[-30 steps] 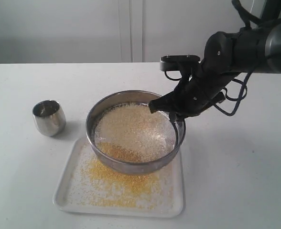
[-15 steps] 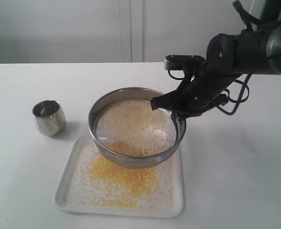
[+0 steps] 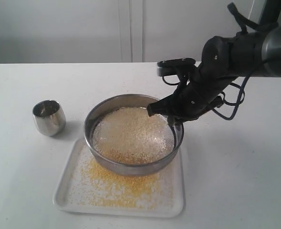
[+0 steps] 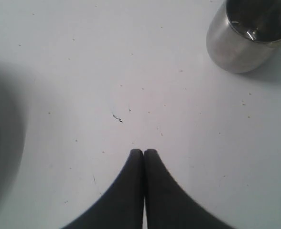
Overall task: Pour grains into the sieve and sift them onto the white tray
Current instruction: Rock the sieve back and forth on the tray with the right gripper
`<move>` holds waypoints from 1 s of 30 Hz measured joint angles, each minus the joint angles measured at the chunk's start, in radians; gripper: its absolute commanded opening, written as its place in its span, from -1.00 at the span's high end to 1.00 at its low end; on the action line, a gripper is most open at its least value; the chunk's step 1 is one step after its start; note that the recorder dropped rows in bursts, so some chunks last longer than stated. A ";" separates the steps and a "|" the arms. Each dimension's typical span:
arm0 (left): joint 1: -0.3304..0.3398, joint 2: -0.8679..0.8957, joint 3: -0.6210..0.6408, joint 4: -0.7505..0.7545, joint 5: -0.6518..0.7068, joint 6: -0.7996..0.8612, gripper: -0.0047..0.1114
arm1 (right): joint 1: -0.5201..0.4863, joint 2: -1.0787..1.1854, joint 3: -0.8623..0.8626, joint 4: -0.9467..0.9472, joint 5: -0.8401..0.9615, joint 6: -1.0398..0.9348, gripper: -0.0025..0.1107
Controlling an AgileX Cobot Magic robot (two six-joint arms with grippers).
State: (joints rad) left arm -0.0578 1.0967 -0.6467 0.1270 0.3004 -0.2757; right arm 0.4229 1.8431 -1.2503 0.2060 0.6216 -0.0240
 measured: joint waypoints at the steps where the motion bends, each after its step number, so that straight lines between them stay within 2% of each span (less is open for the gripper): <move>1: 0.000 0.000 0.000 0.000 0.000 0.000 0.92 | -0.003 0.000 0.000 0.010 -0.005 0.005 0.96; 5: 0.000 0.000 0.000 0.000 0.000 0.000 0.92 | 0.000 -0.002 -0.002 0.014 0.047 -0.232 0.96; 6: 0.000 0.000 0.000 0.000 0.000 0.000 0.92 | 0.000 -0.002 0.000 0.002 0.070 -0.199 0.96; 8: 0.000 0.000 0.000 0.000 0.000 0.000 0.92 | -0.016 0.000 0.006 -0.016 0.070 0.001 0.96; 10: 0.000 0.000 0.000 0.000 0.000 0.000 0.92 | -0.035 0.000 0.006 0.010 0.012 0.062 0.96; 12: 0.000 0.000 0.000 0.000 0.000 0.000 0.92 | -0.032 0.000 -0.001 0.055 -0.025 -0.075 0.96; 14: 0.000 0.000 0.000 0.000 0.000 0.000 0.92 | -0.002 -0.002 -0.003 0.076 0.009 -0.284 0.96; 15: 0.000 0.000 0.000 0.000 0.000 0.000 0.92 | 0.009 -0.002 -0.003 0.069 0.036 -0.314 0.96; 19: 0.000 0.000 0.000 0.000 0.000 0.000 0.92 | 0.010 0.000 0.006 0.050 0.033 -0.118 0.96; 23: 0.000 0.000 0.000 0.000 0.000 0.000 0.92 | 0.016 0.000 -0.007 0.049 -0.010 -0.234 0.96; 26: 0.000 0.000 0.000 0.000 0.000 0.000 0.92 | 0.017 0.000 -0.005 0.050 -0.026 -0.036 0.96; 27: 0.000 0.000 0.000 0.000 0.000 0.000 0.92 | 0.017 0.002 -0.005 0.062 -0.042 -0.026 0.96; 30: 0.000 0.000 0.000 0.000 0.000 0.000 0.92 | 0.032 0.002 -0.017 0.082 -0.024 -0.281 0.96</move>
State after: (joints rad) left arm -0.0578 1.0967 -0.6467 0.1270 0.3004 -0.2757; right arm 0.4549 1.8449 -1.2670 0.2881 0.5979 -0.3047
